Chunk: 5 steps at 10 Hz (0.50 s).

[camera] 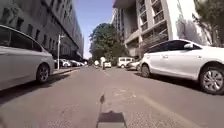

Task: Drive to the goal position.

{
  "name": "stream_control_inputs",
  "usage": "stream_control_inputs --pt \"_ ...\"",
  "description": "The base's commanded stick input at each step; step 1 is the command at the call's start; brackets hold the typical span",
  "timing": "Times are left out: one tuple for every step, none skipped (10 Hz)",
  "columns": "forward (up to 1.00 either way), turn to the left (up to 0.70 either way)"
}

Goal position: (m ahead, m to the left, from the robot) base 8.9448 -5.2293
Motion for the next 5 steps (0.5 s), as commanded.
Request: stream_control_inputs --pt "0.70 0.00" --pt "0.70 0.00" --pt "0.70 0.00" --pt "0.70 0.00" --pt "0.70 0.00"
